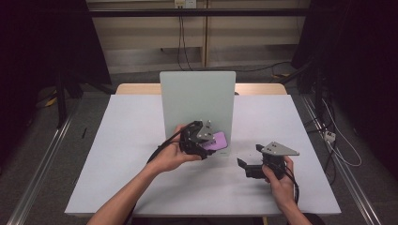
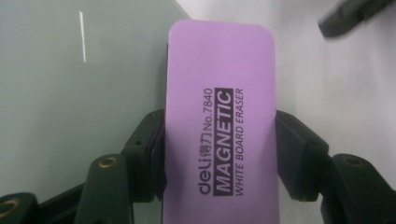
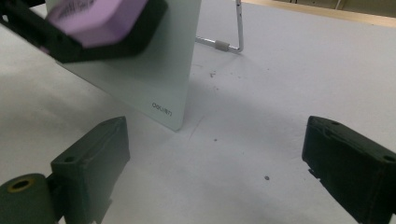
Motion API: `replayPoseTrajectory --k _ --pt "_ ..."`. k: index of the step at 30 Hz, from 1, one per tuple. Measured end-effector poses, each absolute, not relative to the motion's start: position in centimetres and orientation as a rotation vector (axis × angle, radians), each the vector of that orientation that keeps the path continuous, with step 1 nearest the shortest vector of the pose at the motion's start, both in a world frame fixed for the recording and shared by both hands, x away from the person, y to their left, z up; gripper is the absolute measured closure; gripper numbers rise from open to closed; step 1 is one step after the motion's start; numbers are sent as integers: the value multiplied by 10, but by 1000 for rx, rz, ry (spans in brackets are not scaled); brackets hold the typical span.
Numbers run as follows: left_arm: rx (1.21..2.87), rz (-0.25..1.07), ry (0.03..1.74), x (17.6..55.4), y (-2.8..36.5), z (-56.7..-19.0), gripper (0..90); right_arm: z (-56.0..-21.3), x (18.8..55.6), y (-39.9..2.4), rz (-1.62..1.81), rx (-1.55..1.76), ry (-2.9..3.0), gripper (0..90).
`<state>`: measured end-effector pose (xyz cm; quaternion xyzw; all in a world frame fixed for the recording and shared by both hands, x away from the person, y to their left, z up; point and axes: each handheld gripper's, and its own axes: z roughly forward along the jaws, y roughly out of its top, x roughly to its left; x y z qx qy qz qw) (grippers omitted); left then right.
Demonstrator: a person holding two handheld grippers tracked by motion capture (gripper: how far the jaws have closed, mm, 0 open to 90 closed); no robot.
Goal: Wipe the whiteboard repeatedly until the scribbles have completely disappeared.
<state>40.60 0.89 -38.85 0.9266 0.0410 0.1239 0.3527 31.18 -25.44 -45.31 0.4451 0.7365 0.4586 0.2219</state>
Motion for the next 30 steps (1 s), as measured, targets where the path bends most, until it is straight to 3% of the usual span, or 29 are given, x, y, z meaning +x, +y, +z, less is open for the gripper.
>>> replayPoseTrajectory --k 15,23,30 --pt "2310 360 138 416 6 -361 409 -453 312 -254 1266 1227 2037 79" --pt "2434 321 39 403 -11 -394 409 -452 311 -255 1273 1234 2034 79" --pt "2505 273 18 399 -1 -411 410 -453 311 -256 1275 1238 2027 79"
